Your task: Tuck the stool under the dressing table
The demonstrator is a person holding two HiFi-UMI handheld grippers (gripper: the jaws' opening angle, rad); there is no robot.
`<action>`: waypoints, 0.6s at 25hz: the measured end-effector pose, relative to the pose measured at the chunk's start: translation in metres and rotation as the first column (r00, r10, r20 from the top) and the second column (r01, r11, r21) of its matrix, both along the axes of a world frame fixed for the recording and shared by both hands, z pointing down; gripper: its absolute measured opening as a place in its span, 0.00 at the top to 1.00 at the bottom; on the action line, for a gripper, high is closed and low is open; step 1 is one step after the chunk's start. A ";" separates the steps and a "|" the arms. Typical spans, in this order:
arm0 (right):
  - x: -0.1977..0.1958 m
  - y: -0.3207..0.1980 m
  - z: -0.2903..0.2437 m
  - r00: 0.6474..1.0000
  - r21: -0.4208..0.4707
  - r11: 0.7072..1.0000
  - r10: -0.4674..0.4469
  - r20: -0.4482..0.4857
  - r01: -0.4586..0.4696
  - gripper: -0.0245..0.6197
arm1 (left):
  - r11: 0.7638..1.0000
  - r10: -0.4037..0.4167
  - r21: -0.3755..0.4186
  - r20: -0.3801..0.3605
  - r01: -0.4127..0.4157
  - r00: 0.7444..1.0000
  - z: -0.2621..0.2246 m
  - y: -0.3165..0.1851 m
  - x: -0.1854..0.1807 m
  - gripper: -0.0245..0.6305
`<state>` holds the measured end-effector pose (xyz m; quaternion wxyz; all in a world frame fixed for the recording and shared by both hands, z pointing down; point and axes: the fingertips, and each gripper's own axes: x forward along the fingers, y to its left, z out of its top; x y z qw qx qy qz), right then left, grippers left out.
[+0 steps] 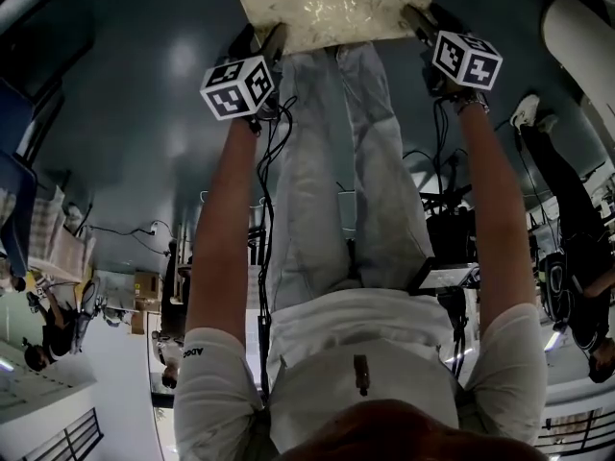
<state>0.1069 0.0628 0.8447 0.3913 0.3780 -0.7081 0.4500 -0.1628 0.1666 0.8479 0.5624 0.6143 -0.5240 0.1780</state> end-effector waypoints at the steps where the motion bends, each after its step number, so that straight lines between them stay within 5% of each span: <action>1: 0.000 0.000 -0.001 1.000 -0.003 1.000 -0.003 -0.009 0.003 0.57 | 1.000 0.000 -0.004 0.002 0.000 1.000 0.000 0.000 0.001 0.57; 15: -0.011 -0.015 -0.001 0.996 -0.005 0.996 0.084 -0.021 -0.084 0.60 | 0.989 0.148 0.003 0.045 -0.148 0.988 -0.001 -0.058 -0.021 0.58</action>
